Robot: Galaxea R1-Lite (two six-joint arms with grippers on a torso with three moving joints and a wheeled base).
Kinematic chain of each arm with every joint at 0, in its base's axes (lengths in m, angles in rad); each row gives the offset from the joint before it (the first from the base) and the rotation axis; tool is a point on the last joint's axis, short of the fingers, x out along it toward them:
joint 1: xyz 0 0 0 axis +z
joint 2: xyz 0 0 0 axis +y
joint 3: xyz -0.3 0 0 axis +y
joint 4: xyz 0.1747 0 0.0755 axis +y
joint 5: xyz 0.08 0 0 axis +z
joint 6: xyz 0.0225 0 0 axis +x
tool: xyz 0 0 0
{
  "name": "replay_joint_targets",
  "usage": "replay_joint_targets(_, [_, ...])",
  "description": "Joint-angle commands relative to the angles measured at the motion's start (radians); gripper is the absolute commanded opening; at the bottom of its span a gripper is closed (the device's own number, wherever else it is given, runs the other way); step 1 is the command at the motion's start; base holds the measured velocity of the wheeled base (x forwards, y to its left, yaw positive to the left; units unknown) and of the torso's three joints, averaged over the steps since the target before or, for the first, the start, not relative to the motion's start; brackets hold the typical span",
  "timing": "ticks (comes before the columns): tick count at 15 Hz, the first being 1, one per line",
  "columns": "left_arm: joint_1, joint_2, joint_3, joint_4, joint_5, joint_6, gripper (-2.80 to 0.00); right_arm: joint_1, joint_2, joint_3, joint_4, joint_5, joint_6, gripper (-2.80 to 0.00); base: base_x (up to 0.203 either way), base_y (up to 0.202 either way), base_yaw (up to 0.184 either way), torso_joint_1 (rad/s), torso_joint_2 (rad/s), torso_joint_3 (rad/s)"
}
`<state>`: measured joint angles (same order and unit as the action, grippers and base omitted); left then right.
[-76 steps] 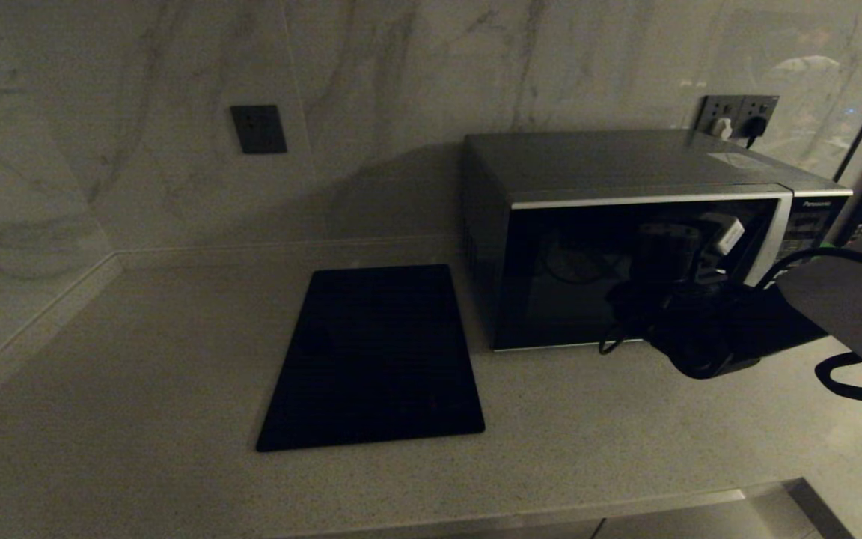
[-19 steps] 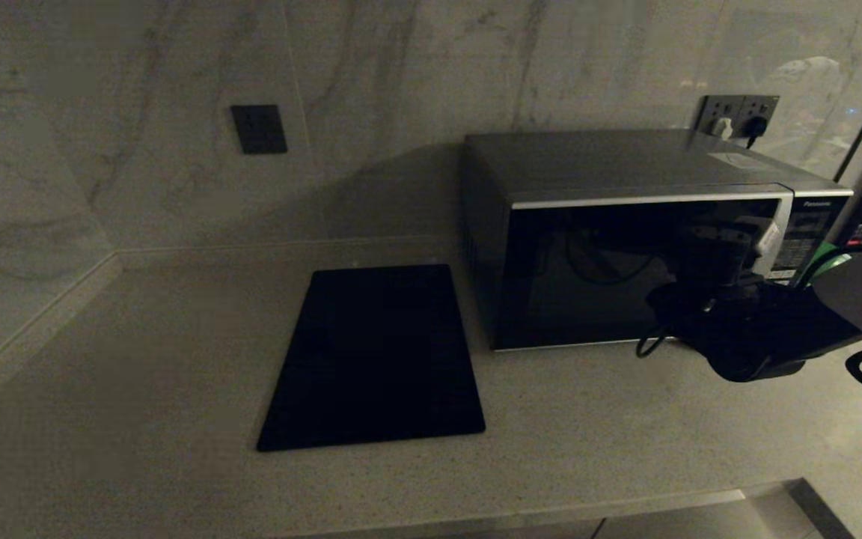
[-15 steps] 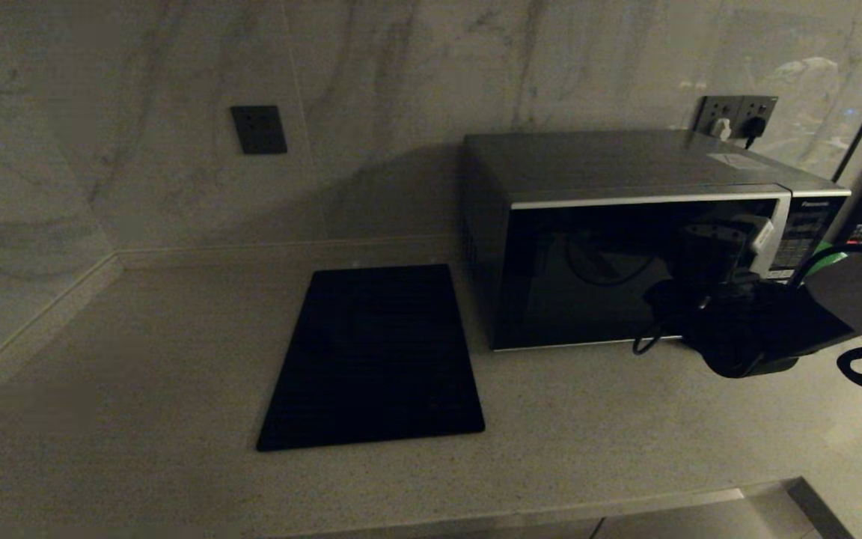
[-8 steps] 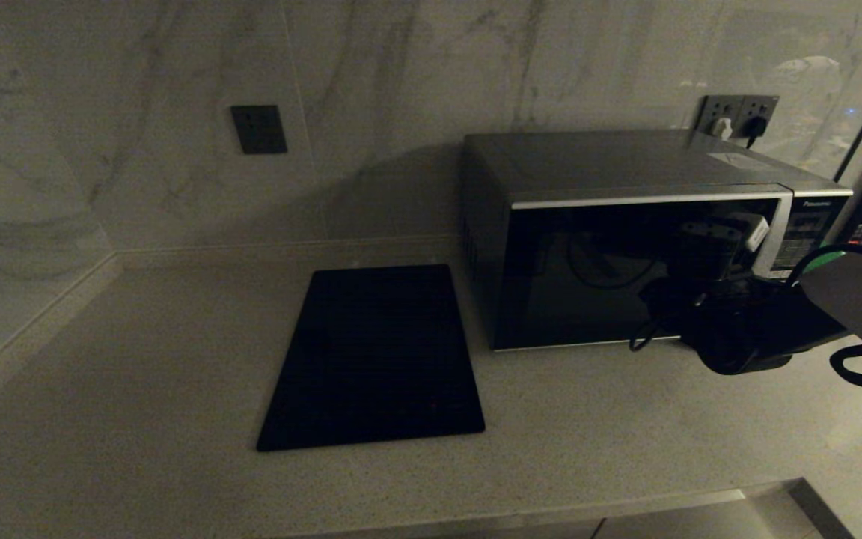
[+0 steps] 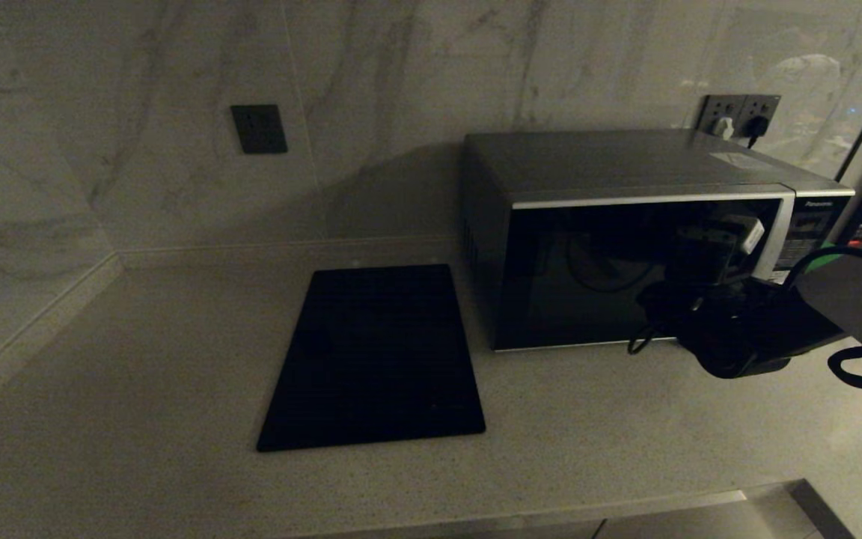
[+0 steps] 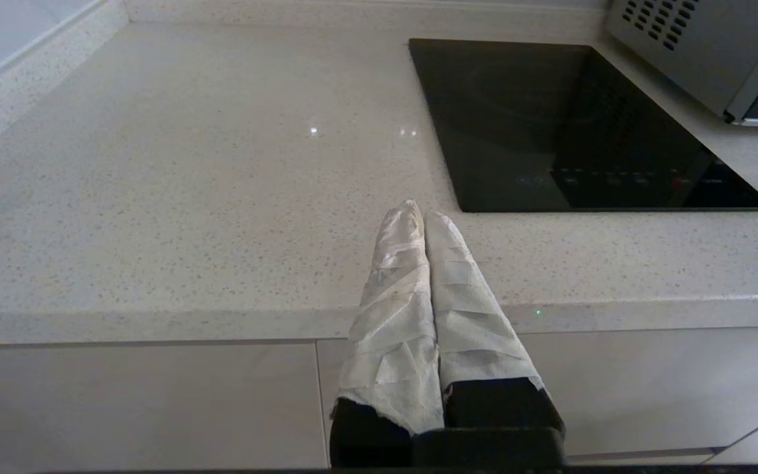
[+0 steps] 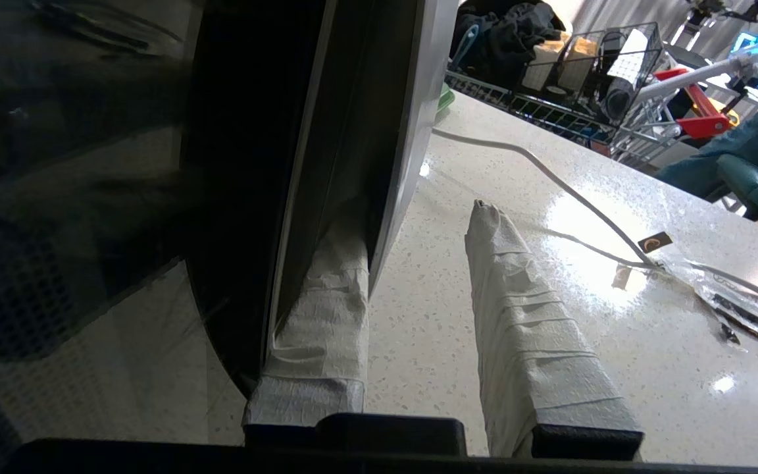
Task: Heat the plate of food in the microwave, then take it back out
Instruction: Open the microwave oven
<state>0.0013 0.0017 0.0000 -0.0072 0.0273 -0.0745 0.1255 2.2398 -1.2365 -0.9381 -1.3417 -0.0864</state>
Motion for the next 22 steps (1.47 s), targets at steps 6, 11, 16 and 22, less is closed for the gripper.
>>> replay_joint_targets(6, [0.0,0.0,0.0,0.0,0.0,-0.001,-2.8,0.0,-0.003,0.016,-0.006,-0.047,0.002,-2.8,0.0,0.0,0.0,0.0,0.0,0.0])
replay_joint_targets(11, [0.0,0.0,0.0,0.0,0.0,-0.001,-2.8,0.0,-0.024,0.048,-0.01,-0.074,0.004,-2.8,0.0,0.0,0.0,0.0,0.0,0.0])
replay_joint_targets(16, [0.0,0.0,0.0,0.0,0.0,-0.001,-2.8,0.0,-0.032,0.075,-0.01,-0.093,0.026,-2.8,0.0,0.0,0.0,0.0,0.0,0.0])
replay_joint_targets(22, [0.0,0.0,0.0,0.0,0.0,-0.001,-2.8,0.005,-0.04,0.117,-0.01,-0.088,0.047,-2.8,0.0,0.0,0.0,0.0,0.0,0.0])
